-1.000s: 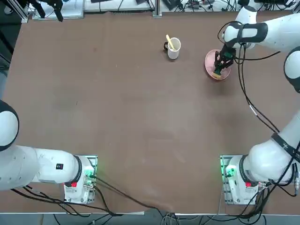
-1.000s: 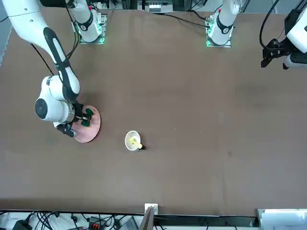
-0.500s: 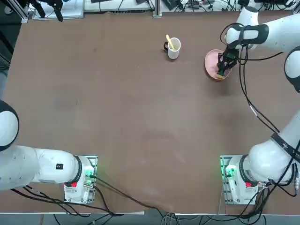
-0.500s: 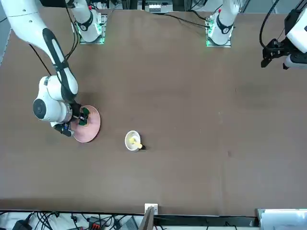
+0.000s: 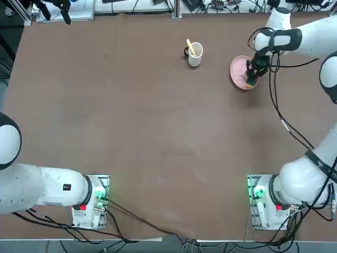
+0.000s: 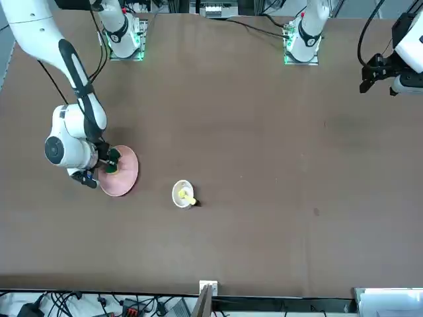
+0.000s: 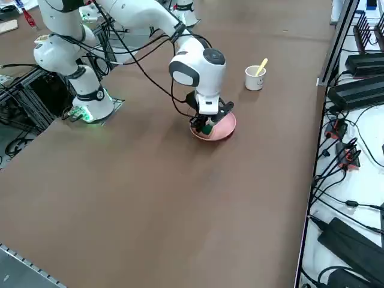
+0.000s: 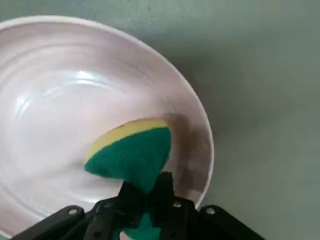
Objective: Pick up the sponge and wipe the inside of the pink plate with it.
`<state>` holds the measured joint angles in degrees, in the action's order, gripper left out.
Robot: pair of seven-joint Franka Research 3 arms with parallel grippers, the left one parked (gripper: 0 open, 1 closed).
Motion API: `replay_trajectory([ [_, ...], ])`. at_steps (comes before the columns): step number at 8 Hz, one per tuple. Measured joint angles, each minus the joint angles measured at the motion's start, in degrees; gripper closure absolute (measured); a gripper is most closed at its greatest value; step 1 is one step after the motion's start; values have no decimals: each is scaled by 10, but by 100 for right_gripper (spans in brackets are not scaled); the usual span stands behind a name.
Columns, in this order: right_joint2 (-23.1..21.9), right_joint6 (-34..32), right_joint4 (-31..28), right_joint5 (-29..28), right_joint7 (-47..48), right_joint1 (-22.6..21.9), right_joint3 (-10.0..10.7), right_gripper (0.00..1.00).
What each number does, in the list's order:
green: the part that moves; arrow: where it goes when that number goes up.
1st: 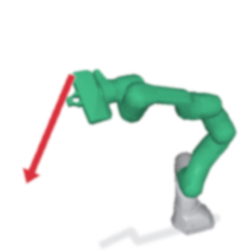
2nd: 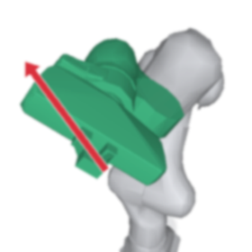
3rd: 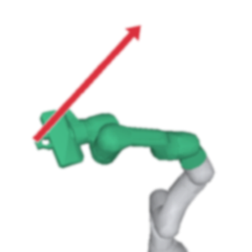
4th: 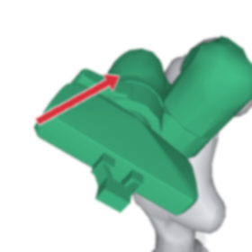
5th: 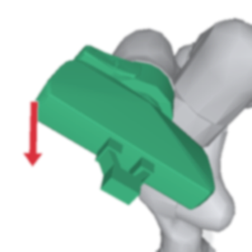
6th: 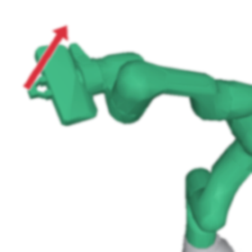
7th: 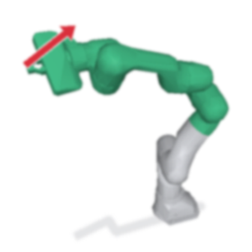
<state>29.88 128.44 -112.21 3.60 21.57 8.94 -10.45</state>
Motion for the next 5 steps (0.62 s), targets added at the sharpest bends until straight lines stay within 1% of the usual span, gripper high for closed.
replay_trajectory([
  [5,16,2,29,8,0,-5,0,90],
])
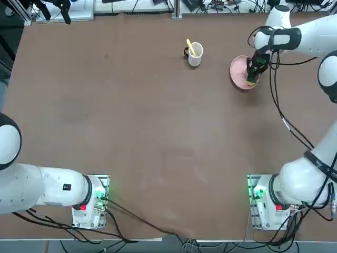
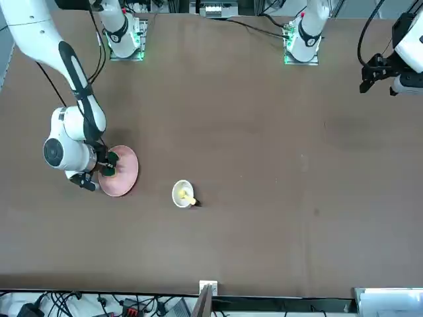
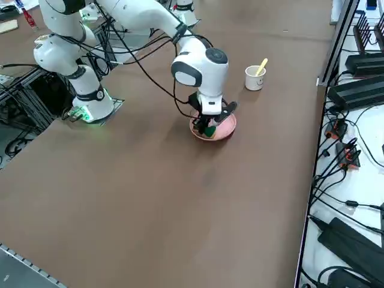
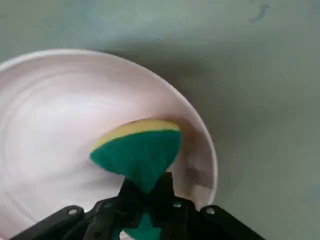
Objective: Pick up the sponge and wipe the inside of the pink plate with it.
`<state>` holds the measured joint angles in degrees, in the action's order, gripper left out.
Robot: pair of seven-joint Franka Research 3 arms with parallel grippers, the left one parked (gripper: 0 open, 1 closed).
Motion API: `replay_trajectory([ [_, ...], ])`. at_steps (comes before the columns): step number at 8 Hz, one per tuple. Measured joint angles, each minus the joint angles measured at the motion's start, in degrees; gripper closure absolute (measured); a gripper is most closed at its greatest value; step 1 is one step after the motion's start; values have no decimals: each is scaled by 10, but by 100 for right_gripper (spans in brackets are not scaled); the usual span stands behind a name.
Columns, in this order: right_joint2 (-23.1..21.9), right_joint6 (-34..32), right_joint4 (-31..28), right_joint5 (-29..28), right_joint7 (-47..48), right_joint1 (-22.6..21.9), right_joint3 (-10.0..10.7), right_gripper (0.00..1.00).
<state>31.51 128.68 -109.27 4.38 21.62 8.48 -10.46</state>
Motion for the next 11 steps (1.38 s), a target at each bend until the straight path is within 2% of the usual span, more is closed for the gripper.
replay_trajectory([
  [4,27,-1,44,-1,17,-14,-1,90],
  [7,43,-1,71,-1,76,-37,-1,90],
  [11,51,1,83,-9,120,-61,-1,90],
])
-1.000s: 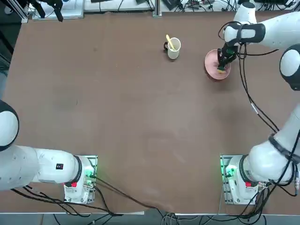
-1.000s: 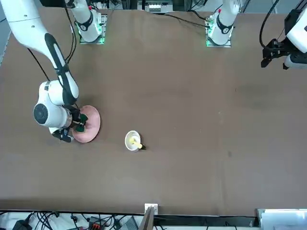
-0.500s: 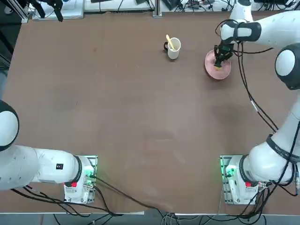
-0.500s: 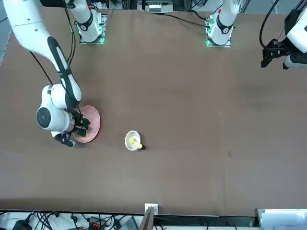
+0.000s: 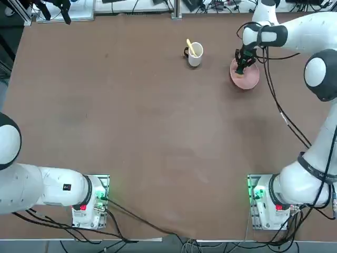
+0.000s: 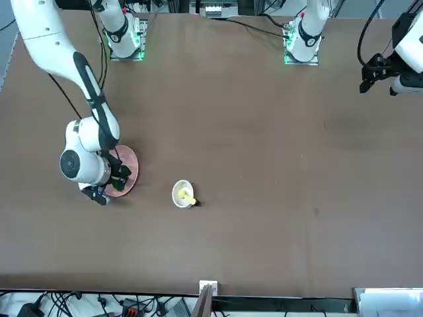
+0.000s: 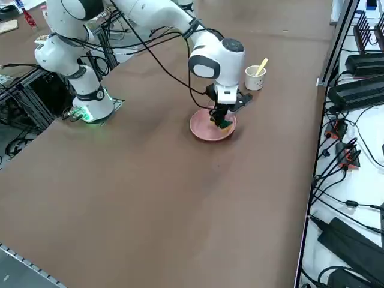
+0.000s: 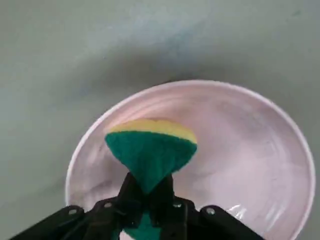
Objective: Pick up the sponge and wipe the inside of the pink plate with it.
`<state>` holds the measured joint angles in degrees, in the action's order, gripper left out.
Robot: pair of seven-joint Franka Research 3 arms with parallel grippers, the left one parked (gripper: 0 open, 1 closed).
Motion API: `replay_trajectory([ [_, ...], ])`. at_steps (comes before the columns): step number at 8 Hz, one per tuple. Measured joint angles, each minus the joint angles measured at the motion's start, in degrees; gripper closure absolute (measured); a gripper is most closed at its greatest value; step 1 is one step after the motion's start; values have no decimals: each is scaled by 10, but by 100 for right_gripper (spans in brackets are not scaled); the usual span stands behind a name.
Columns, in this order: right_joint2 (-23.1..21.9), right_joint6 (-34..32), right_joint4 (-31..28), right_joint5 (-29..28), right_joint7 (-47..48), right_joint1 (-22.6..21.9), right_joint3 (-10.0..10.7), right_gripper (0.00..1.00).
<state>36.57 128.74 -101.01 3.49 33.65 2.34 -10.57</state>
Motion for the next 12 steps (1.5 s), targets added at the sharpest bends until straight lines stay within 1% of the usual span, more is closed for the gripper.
replay_trajectory([
  [5,0,-3,0,-7,63,-25,0,90],
  [10,-2,-66,2,-7,83,-27,1,90],
  [12,-10,-79,-10,-8,84,-26,6,90],
])
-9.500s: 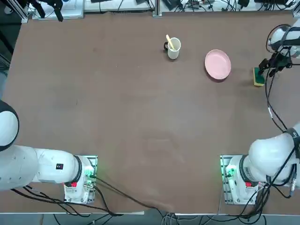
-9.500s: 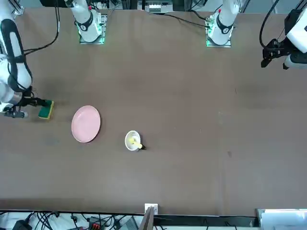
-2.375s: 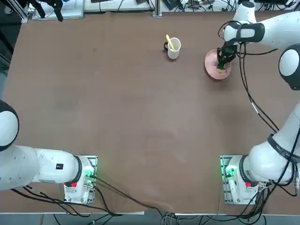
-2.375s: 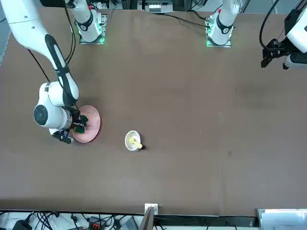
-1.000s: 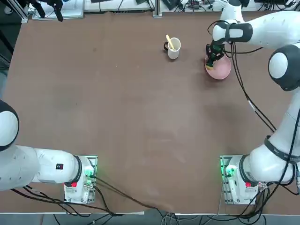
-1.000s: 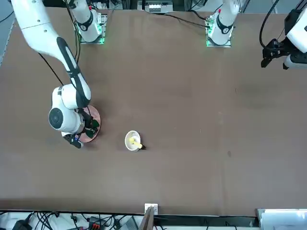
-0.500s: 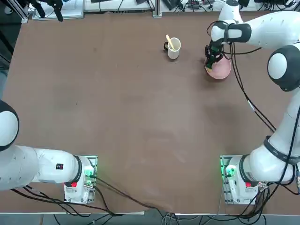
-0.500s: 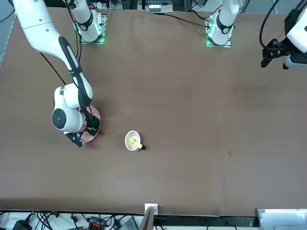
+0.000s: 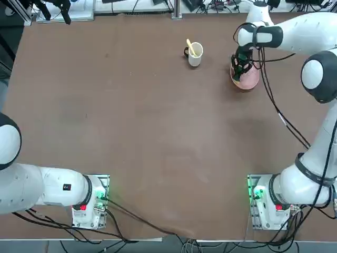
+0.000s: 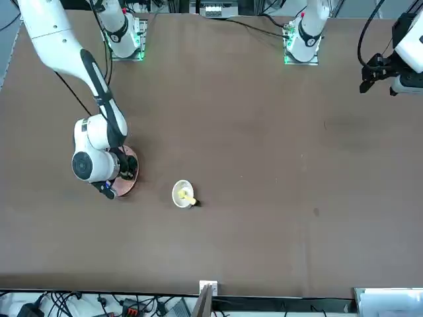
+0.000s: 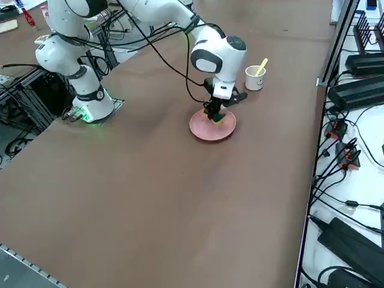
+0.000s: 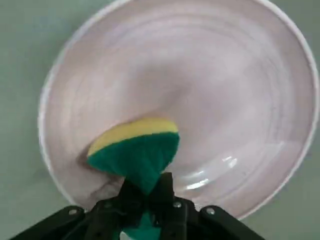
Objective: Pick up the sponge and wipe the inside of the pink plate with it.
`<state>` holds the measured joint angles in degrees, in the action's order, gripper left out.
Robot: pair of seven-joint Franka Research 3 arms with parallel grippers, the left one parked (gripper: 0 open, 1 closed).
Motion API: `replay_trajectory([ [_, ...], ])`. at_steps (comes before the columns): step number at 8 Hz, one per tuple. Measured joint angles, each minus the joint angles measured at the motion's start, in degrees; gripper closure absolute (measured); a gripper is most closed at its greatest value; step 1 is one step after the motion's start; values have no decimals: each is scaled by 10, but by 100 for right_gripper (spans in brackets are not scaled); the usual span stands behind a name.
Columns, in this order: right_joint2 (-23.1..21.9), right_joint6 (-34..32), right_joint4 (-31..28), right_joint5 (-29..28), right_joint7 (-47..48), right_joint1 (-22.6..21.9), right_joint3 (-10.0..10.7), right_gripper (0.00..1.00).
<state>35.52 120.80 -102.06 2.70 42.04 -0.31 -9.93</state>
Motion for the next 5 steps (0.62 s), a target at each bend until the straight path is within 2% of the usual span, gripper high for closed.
replay_trajectory([
  [5,-29,-11,-46,0,0,1,27,90],
])
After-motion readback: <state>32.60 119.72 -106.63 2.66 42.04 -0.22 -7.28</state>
